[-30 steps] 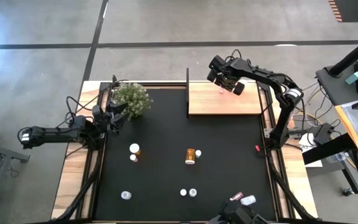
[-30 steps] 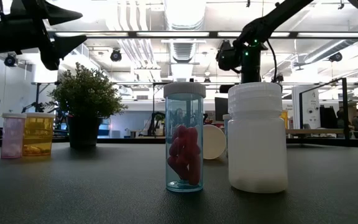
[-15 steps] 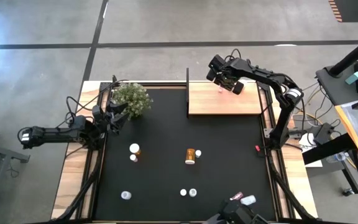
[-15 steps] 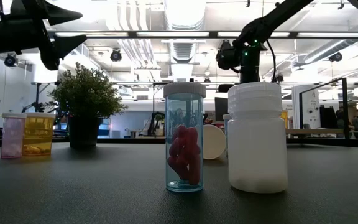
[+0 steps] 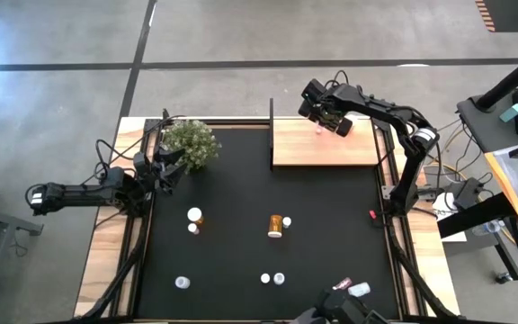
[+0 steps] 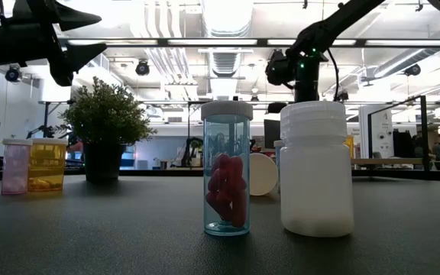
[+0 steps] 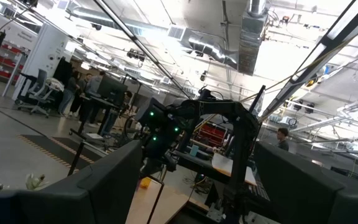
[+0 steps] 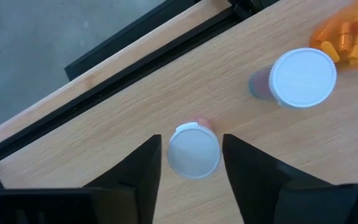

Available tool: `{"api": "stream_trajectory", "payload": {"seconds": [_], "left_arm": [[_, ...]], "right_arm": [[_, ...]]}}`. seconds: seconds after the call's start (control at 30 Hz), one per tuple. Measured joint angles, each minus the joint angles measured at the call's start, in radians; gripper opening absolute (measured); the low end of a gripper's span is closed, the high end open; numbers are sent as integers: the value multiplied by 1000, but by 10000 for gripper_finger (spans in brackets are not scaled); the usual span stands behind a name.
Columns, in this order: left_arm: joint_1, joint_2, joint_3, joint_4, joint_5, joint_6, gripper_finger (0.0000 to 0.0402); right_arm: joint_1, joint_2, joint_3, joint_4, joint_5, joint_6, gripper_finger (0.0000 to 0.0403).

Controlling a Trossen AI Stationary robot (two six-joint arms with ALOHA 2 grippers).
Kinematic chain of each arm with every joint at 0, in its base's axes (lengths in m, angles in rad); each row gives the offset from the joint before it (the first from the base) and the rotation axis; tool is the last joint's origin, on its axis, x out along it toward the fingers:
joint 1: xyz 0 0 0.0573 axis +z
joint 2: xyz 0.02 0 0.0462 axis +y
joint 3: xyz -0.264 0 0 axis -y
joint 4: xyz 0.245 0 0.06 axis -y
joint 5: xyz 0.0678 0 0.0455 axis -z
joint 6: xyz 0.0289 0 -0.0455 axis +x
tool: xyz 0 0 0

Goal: Pick and place medicine bottles onto shelf by color
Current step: Put the top left pink pill bottle on the shelf, then put the top left white pill bottle on the shelf

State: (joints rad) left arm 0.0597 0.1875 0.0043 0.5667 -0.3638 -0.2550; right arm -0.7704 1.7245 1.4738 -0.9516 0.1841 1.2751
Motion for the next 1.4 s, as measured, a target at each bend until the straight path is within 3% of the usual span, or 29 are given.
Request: {"api": "stream_trajectory", "payload": {"seconds": [0.3, 0.53, 0.63, 0.83, 0.97, 1.13, 1.4], "left_arm": [[0, 0, 0, 0, 0, 0, 295], [0, 0, 0, 0, 0, 0, 295], [0, 0, 0, 0, 0, 0, 295], [0, 0, 0, 0, 0, 0, 295], [0, 0, 0, 0, 0, 0, 295], [0, 0, 0, 0, 0, 0, 295], [0, 0, 0, 0, 0, 0, 295]], "right_arm": [[5, -14, 66, -92, -28, -12, 248], [56, -151, 120, -154, -20, -76, 279], [118, -234, 103, -153, 50, -85, 279], [284, -380, 56, -154, 288, -89, 274], [380, -444, 56, -152, 409, -214, 274], [474, -518, 55, -152, 415, -540, 272], [738, -580, 55, -150, 453, -584, 272]]}}
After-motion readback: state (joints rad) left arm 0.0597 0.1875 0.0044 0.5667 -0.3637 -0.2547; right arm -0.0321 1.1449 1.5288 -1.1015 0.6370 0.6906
